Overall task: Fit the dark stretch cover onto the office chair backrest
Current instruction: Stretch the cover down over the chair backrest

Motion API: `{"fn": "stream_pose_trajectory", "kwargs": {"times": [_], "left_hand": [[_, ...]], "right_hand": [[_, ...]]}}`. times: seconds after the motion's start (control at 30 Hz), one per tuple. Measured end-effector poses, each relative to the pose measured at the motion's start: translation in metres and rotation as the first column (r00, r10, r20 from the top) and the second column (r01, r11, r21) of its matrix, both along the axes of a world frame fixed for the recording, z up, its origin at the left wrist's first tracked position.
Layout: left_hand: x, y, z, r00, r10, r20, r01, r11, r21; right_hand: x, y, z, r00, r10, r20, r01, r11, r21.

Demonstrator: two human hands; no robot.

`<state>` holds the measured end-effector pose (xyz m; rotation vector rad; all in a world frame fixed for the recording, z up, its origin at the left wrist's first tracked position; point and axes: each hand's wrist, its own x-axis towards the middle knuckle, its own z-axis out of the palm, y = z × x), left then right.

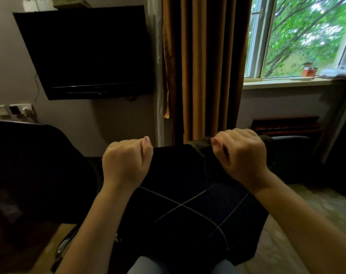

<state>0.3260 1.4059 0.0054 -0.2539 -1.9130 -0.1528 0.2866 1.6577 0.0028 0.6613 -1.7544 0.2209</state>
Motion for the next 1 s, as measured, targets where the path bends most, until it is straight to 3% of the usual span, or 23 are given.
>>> {"fn": "stream_pose_trajectory", "kwargs": {"times": [0.43,0.67,0.8,1.0], "left_hand": [[0.003,0.015,0.003,1.0,0.013,-0.011,-0.012,1.0,0.019],[0.004,0.008,0.0,0.999,0.037,-0.009,-0.037,0.998,0.046],[0.004,0.005,0.001,1.0,0.029,-0.004,-0.029,0.997,0.072],[0.004,0.004,0.004,1.0,0.013,0.025,-0.016,0.996,0.089]], "right_hand": [[-0.026,0.092,-0.012,0.998,-0.053,0.026,0.058,0.977,-0.207],[-0.019,0.071,-0.013,0.993,-0.085,0.087,0.109,0.942,-0.317],[-0.006,0.039,-0.006,0.99,-0.13,0.058,0.141,0.955,-0.261],[0.021,-0.055,0.005,0.99,-0.067,0.122,0.089,0.978,-0.186]]}}
